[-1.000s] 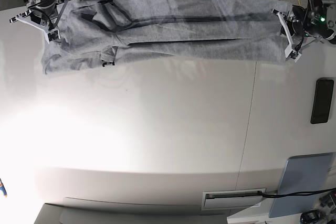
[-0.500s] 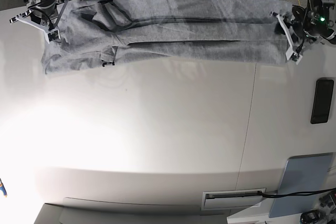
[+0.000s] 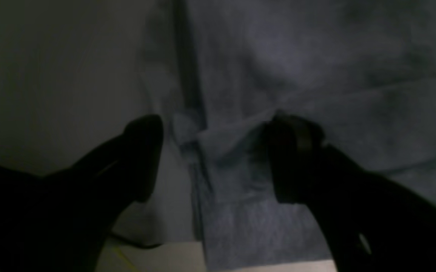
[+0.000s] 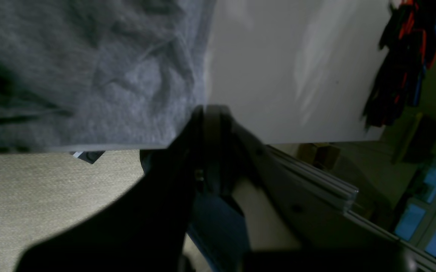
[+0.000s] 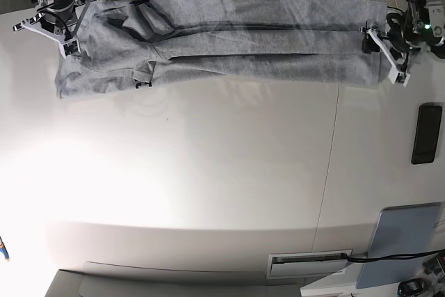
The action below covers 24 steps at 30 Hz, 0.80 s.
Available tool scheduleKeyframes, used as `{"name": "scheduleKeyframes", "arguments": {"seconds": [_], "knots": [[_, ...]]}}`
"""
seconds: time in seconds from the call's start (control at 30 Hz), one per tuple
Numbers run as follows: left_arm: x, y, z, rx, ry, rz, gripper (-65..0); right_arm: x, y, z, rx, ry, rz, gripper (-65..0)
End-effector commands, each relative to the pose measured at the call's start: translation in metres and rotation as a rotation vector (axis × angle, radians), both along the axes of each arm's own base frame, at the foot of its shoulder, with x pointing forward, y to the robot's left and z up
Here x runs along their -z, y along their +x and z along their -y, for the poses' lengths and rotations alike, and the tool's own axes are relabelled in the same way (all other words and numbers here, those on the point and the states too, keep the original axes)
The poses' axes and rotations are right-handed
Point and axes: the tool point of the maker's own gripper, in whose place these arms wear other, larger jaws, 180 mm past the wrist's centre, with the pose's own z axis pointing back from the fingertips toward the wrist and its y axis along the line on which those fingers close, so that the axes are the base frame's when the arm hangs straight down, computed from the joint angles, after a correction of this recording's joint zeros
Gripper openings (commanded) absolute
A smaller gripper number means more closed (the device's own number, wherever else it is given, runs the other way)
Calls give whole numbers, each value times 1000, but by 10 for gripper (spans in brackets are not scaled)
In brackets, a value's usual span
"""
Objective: Fold the T-shirt properly
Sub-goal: 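Lay the hem down on the folded shirt and adjust the edges, then release the left gripper and move it over the folded shirt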
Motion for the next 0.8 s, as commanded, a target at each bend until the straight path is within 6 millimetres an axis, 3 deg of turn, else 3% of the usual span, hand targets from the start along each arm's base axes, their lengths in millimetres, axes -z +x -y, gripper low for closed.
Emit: {"name": "scheduleKeyframes", "arguments": {"seconds": [0.0, 0.13, 0.33, 0.43, 0.6, 0.77], "knots": [[-3, 4, -9, -18, 1, 22, -204, -9, 5, 2, -13, -23, 30, -650], [14, -5, -9, -80, -85, 1, -204, -9, 5, 2, -13, -22, 29, -650], [21, -14, 19, -55, -302, -17, -253, -9, 5, 2, -13, -22, 30, -650], [19, -12, 27, -58, -367, 1, -355, -9, 5, 2, -13, -22, 30, -650], [18, -11, 28, -60, -375, 5, -635, -9, 5, 2, -14, -23, 30, -650], [13, 3, 22, -63, -347, 55, -650, -9, 7, 2, -21, -20, 38, -650]]}}
